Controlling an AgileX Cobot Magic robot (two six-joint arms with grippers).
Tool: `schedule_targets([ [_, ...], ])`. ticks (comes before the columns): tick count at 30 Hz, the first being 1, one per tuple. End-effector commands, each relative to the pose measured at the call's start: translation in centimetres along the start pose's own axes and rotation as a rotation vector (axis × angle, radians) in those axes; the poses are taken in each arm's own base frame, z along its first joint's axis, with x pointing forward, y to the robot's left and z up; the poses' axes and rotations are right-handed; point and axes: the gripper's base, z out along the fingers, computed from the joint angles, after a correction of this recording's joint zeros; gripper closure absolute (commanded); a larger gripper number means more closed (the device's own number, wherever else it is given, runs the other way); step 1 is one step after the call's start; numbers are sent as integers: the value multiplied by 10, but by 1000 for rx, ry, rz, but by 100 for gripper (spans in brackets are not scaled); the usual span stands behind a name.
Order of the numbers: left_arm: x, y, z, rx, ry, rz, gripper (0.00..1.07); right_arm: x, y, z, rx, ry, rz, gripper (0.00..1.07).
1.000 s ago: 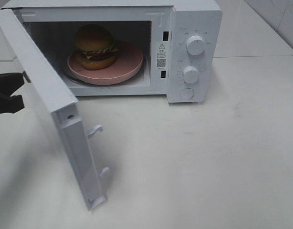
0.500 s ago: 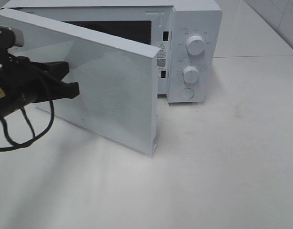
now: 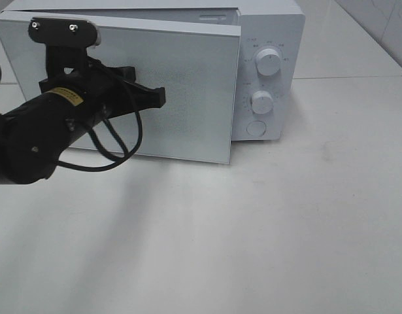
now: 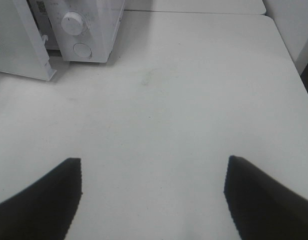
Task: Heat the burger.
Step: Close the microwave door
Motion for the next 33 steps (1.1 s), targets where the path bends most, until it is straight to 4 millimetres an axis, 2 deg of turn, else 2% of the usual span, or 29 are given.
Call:
schedule_targets([
  [1,-6,-10,17,-49,-28,-19,107,2,0,-3,7,-31,-3,32],
  [4,-8,-11,20,-49,-34,-18,107,2,0,-3,7,-31,-3,32],
  [6,-10,-16,34,-57,-48,-38,107,2,0,-3,7,-31,-3,32],
  [11,-13,-20,48,-79,-42,-58,107,2,0,-3,7,-31,-3,32],
  [19,-19,-24,62,-105,-36,-32,107,2,0,-3,7,-31,-2,32],
  [24,-17,-26,62,-84,1,-33,107,2,0,-3,7,-31,-3,32],
  [30,-19,-48,50,50,152,-51,107,2,0,-3,7,-31,-3,32],
  [32,-20,-50,48,69,177,-54,107,2,0,-3,7,-31,-3,32],
  [33,-19,-54,43,117,250,-61,107,2,0,-3,7,-31,-3,32],
])
